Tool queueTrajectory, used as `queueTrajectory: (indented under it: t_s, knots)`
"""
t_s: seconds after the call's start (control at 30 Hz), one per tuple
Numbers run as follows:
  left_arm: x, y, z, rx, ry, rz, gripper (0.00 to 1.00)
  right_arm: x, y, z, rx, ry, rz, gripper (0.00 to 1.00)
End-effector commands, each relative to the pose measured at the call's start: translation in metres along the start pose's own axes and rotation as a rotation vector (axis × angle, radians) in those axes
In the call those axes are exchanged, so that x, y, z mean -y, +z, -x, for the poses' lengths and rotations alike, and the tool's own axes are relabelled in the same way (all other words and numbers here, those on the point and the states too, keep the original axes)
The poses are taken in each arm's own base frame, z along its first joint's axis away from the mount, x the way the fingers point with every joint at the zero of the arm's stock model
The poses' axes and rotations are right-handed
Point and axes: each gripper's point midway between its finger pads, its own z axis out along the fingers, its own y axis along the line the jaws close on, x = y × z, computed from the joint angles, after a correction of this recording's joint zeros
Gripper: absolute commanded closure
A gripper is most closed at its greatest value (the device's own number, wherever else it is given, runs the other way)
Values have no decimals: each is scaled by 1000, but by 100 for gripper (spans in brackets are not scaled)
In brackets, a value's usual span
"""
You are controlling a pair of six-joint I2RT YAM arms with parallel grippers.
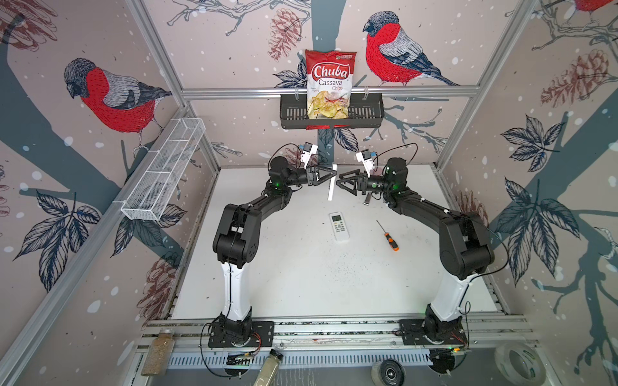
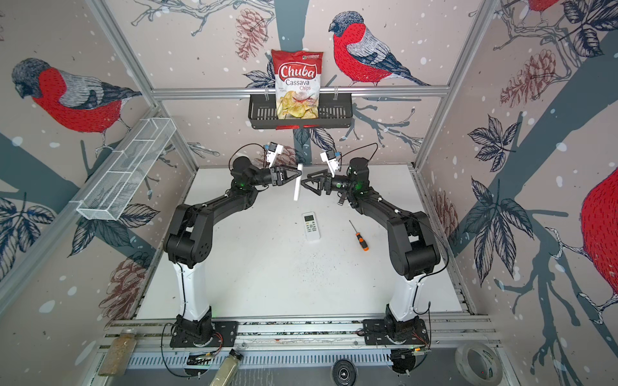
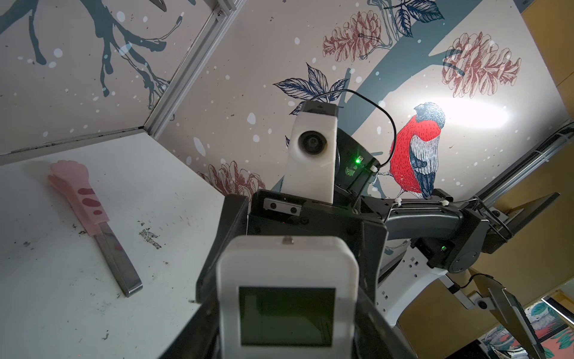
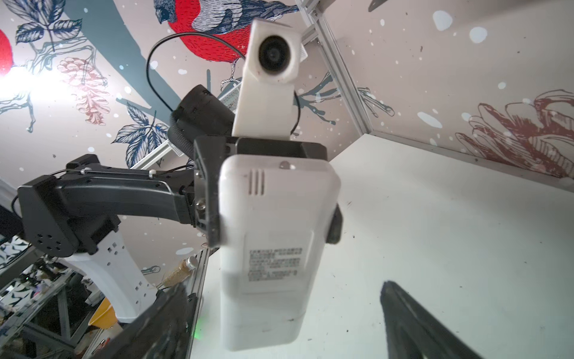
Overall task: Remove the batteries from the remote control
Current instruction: 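Bring the right gripper to the raised remote and grasp its top end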
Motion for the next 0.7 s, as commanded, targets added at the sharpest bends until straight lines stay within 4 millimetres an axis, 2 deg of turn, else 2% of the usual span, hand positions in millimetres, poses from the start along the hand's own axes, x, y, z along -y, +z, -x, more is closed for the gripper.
queueTrajectory:
  t_s: [0.0,0.3,0.67]
  knots:
    - [11,2,5,11,53,-21,66,-3,1,3,3,-19,12,4]
    - [15,8,8,8,66,-7,67,-10,11,-5,-31,-16,75,7]
    - [16,15,0,-18,65,7,69,-15,12,0,-23,-23,115,15]
